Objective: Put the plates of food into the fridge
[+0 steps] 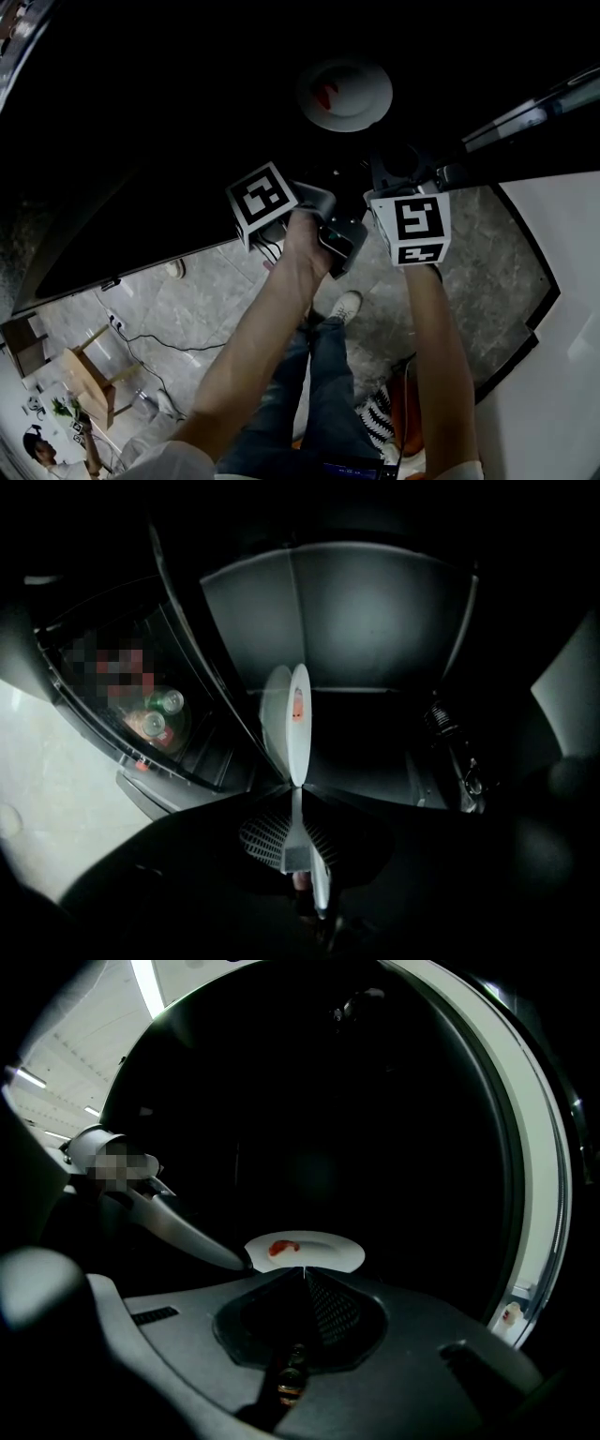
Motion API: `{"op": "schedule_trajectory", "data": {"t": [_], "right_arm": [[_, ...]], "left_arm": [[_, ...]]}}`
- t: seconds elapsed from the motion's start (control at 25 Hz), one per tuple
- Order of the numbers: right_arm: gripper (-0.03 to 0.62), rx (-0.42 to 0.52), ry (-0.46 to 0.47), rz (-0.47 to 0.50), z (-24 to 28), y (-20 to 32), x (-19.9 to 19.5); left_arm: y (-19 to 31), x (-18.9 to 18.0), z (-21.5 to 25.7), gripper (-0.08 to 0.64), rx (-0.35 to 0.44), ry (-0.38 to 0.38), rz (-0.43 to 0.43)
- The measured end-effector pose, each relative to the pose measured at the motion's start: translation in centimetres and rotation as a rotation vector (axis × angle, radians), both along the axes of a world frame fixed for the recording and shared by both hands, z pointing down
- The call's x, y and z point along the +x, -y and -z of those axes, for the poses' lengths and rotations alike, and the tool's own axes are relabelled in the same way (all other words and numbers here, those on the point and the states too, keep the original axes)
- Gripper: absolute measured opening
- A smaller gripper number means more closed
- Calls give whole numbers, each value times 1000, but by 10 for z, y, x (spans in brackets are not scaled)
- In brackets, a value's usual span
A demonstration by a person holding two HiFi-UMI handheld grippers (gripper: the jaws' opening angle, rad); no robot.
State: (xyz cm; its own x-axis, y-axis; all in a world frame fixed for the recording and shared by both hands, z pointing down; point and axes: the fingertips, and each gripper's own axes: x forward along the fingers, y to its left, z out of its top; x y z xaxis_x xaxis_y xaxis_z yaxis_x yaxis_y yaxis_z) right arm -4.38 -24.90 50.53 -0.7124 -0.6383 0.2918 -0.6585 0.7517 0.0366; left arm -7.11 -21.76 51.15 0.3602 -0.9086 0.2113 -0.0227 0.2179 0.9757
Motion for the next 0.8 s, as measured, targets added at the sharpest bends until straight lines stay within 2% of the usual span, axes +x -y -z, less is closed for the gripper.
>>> {"op": "schedule_trajectory", "data": {"t": [0.16, 0.36, 0.52, 0.68, 0.8], "right_arm": [[9, 7, -5, -25, 1, 1, 5], [9, 25, 2, -70, 2, -2, 18], [9, 9, -1, -93, -4, -9, 29], [9, 0, 8, -113, -4, -19, 45], [9, -12, 15, -131, -5, -25, 53]], "left_arm": [[-1, 3, 0, 15, -4, -16, -14], [-6, 11, 1, 15, -4, 21, -59], [-11, 17, -1, 15, -2, 21, -73], [-15, 26, 4, 6, 23, 69, -98], [-16, 28, 7, 5, 40, 132, -116]]}}
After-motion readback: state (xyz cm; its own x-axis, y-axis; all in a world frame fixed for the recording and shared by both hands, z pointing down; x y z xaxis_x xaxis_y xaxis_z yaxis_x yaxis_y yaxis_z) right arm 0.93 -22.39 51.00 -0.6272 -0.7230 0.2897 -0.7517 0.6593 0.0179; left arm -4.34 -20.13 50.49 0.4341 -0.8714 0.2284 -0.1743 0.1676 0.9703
